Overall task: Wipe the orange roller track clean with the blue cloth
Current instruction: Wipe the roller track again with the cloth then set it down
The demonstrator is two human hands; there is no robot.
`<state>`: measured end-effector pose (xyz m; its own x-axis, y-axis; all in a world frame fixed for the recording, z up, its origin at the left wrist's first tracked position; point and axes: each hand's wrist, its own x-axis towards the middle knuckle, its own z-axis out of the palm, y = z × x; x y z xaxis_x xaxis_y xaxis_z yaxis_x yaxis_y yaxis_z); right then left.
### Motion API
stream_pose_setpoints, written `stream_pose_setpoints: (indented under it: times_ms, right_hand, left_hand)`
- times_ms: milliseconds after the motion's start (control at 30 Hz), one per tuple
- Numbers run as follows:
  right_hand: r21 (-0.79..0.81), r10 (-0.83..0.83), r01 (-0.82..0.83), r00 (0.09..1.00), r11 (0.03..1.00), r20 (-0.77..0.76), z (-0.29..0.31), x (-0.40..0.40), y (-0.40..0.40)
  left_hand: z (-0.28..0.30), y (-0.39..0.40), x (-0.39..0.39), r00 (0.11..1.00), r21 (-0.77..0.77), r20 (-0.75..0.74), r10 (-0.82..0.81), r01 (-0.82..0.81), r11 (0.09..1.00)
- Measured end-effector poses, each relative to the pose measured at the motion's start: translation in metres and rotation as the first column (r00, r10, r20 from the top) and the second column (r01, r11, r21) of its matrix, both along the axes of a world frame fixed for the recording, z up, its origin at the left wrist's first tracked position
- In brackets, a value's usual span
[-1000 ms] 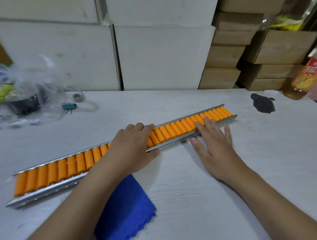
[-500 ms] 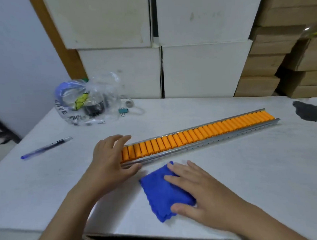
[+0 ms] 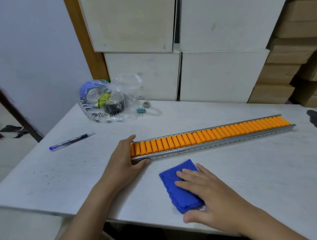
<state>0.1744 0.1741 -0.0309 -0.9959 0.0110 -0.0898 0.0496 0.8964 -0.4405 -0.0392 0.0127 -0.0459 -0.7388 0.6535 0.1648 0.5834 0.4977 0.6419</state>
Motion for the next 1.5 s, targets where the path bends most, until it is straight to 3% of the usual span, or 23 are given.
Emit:
stream_pose_setpoints:
  times_ms: [133,233,467,667,867,1033,1167,1267,1400,1433,1500]
  right_hand:
    - [-0.003,-0.045,0.045,0.985,0.999,-0.168,0.011,-0.022,-0.020]
    - [0.012,-0.021,0.024,0.981,1.000,-0.193,0.016,-0.064,-0.046]
    - [0.145,0.057,-0.020,0.966,0.989,-0.254,0.001,-0.137,-0.065]
    - [0.177,-0.014,0.061,0.967,0.982,-0.255,-0.009,-0.119,-0.029]
    - [0.139,-0.269,0.313,0.926,0.940,-0.267,-0.005,-0.064,0.050]
    - [0.145,-0.486,0.539,0.826,0.830,-0.285,-0.008,-0.020,0.128]
    - [0.199,-0.657,0.711,0.701,0.675,-0.276,-0.016,0.003,0.195]
    - [0.248,-0.776,0.826,0.562,0.507,-0.286,-0.021,0.014,0.246]
    - [0.223,-0.918,0.951,0.276,0.216,-0.286,-0.016,0.023,0.288]
    - [0.212,-0.916,0.960,0.243,0.181,-0.319,-0.014,0.022,0.289]
    - [0.169,-0.890,0.964,0.258,0.207,-0.377,-0.011,0.016,0.281]
  left_hand:
    - [-0.003,-0.008,-0.002,0.994,0.119,0.108,0.021,-0.034,0.992]
    - [-0.005,-0.012,-0.006,0.985,0.166,0.165,0.046,-0.073,0.983]
    - [-0.006,-0.014,-0.008,0.992,0.183,0.127,-0.001,-0.023,0.983]
    - [-0.012,-0.013,-0.014,0.993,0.189,0.117,0.029,-0.051,0.981]
    - [-0.016,-0.011,-0.015,0.994,0.160,0.096,0.055,-0.070,0.985]
    - [-0.015,-0.010,-0.014,0.992,0.145,0.111,0.064,-0.080,0.986]
    - [-0.015,-0.011,-0.015,0.990,0.137,0.118,0.074,-0.090,0.986]
    - [-0.016,-0.010,-0.016,0.993,0.140,0.099,0.070,-0.083,0.987]
    - [-0.017,-0.009,-0.017,0.994,0.131,0.093,0.057,-0.069,0.989]
    - [-0.017,-0.009,-0.018,0.994,0.135,0.097,0.056,-0.069,0.988]
    - [-0.018,-0.009,-0.018,0.992,0.146,0.112,0.051,-0.067,0.987]
